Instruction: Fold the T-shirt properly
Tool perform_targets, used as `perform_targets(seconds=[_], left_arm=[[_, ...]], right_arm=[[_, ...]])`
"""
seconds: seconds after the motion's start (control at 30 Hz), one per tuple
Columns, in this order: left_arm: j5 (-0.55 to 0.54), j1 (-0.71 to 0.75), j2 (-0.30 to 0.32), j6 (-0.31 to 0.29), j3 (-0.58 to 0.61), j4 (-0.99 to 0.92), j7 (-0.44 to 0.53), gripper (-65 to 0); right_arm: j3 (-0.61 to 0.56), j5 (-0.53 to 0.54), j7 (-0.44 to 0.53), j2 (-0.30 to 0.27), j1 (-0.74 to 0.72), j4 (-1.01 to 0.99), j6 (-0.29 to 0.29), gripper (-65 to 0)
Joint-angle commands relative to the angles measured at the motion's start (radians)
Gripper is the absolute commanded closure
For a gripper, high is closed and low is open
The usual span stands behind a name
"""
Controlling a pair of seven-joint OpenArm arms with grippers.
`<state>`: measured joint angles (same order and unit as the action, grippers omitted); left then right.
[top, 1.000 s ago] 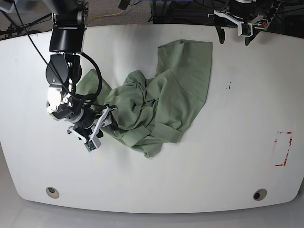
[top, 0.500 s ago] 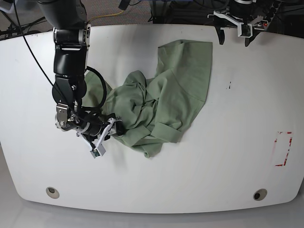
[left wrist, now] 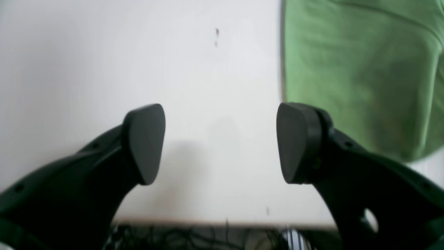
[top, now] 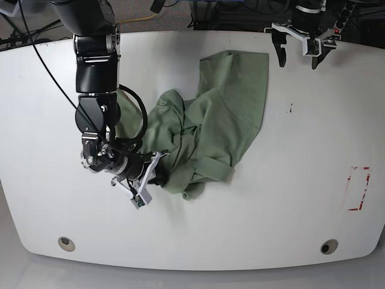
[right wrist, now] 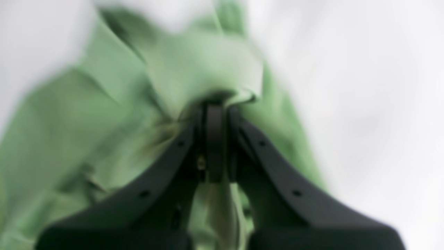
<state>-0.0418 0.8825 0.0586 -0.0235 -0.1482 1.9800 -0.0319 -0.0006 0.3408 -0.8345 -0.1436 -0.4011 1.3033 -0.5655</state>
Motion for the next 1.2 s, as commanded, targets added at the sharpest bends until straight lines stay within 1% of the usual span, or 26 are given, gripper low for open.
perform_targets(seconds=[0.0,0.13,0.47,0.53,0.6,0.63,0.73,0.8,0.93,1.03,1.13,1.17], left_arm=[[0.004,0.004,0.01,0.003,-0.001,0.015,0.026,-46.1],[0.004,-0.033,0.034,0.003,0.003,0.015,0.026,-46.2],[0.004,-0.15,0.036,-0.005,0.003,0.015,0.026,-46.4],[0.006,-0.173,0.036,-0.042,0.006,0.014,0.026,-46.4],[0.006,-0.197,0.036,-0.102,0.028,0.005,0.026,-46.1],[0.006,-0.21,0.036,-0.122,0.038,-0.003,0.026,-46.0],[0.006,-0.262,0.034,-0.155,0.088,-0.028,0.017,-46.2],[0.006,-0.299,0.034,-0.16,0.129,-0.037,-0.035,-46.2],[0.006,-0.418,0.034,-0.16,0.247,-0.041,-0.21,-46.2],[0.004,-0.506,0.028,-0.16,0.342,-0.057,-0.317,-46.4],[0.001,-0.593,0.024,-0.16,0.437,-0.1,-0.374,-46.4],[0.001,-0.621,0.004,-0.16,0.464,-0.129,-0.374,-46.4]], right_arm=[[0.003,0.01,0.007,-0.004,-0.04,0.101,0.02,0.0],[0.003,0.013,0.005,-0.003,-0.115,0.18,0.019,0.0],[0.003,0.017,0.005,-0.003,-0.417,0.22,0.017,0.0],[0.0,0.013,0.005,-0.003,-0.468,0.22,0.017,0.0],[-0.042,0.011,0.005,-0.004,-0.529,0.22,0.019,0.0],[-0.062,0.011,0.005,-0.006,-0.552,0.22,0.02,0.0],[-0.101,0.01,0.005,-0.008,-0.614,0.22,0.02,0.0],[-0.109,0.01,0.005,-0.008,-0.64,0.22,0.02,0.0],[-0.115,0.01,0.002,-0.008,-0.68,0.218,0.02,0.0],[-0.117,0.001,0.002,-0.006,-0.694,0.213,0.02,0.0],[-0.137,-0.056,0.004,-0.004,-0.694,0.215,0.017,0.0],[-0.14,-0.069,0.005,-0.004,-0.694,0.215,0.017,0.0]])
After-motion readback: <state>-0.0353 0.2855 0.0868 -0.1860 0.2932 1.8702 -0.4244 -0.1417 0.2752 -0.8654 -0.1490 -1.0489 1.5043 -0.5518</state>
